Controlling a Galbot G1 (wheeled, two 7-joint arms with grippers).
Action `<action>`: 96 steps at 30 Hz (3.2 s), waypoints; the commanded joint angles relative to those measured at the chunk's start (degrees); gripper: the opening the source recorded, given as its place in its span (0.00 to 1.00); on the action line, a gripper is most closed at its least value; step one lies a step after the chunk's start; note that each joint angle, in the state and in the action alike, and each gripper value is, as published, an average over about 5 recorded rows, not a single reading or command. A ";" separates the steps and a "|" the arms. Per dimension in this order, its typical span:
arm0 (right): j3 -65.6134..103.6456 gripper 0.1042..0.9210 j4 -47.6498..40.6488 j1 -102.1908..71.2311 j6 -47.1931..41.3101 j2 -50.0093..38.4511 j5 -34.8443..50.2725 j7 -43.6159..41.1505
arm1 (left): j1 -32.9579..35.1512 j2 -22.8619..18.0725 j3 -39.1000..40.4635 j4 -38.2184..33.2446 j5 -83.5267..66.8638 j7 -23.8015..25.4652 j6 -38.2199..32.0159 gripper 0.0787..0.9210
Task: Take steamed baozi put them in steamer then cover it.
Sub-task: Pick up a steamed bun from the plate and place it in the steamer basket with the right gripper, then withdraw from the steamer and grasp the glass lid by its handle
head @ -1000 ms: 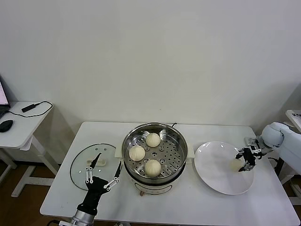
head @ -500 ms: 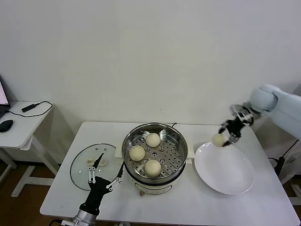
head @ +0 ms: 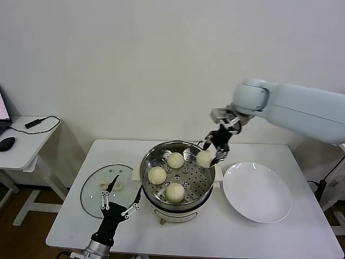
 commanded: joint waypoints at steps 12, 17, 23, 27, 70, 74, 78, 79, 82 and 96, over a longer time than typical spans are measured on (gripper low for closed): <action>-4.28 0.65 -5.21 -4.84 -1.98 9.36 -1.95 4.18 | 0.10 -0.01 -0.56 -0.08 -0.14 -0.18 0.02 0.88; -4.06 0.65 -5.40 -6.01 -2.05 9.31 -2.30 4.53 | 0.09 -0.04 -0.64 0.06 -0.14 -0.20 0.02 0.88; -4.30 0.67 -5.87 -6.50 -2.01 9.79 -3.26 4.48 | 0.13 -0.07 -0.65 0.08 -0.14 -0.42 0.02 0.88; -4.81 0.67 -5.92 -6.21 -2.01 10.06 -3.30 4.26 | 0.16 -0.02 -0.68 0.16 -0.13 -0.73 0.08 0.88; 51.99 0.88 2.44 -48.19 27.83 -11.79 -5.53 90.49 | -2.90 0.41 0.88 -1.49 11.49 -10.25 10.41 0.88; 66.31 0.88 3.29 -63.07 31.48 -13.80 -8.25 93.95 | -3.91 0.32 1.29 -1.43 14.02 -12.59 12.65 0.88; 79.48 0.88 5.04 -77.83 33.15 -14.03 -10.79 93.89 | -5.25 0.56 1.43 0.45 18.13 -13.69 12.89 0.88; 82.94 0.88 5.39 -81.44 33.39 -13.54 -11.43 93.45 | -5.61 0.63 1.27 1.24 19.71 -13.64 12.59 0.88; 93.22 0.88 6.42 -92.35 33.96 -10.89 -13.27 91.98 | -6.50 0.86 0.29 4.33 25.74 -13.11 11.63 0.88; 112.15 0.88 8.13 -115.57 37.54 4.66 -18.96 85.39 | -5.26 2.28 -7.31 18.33 54.67 -10.29 17.43 0.88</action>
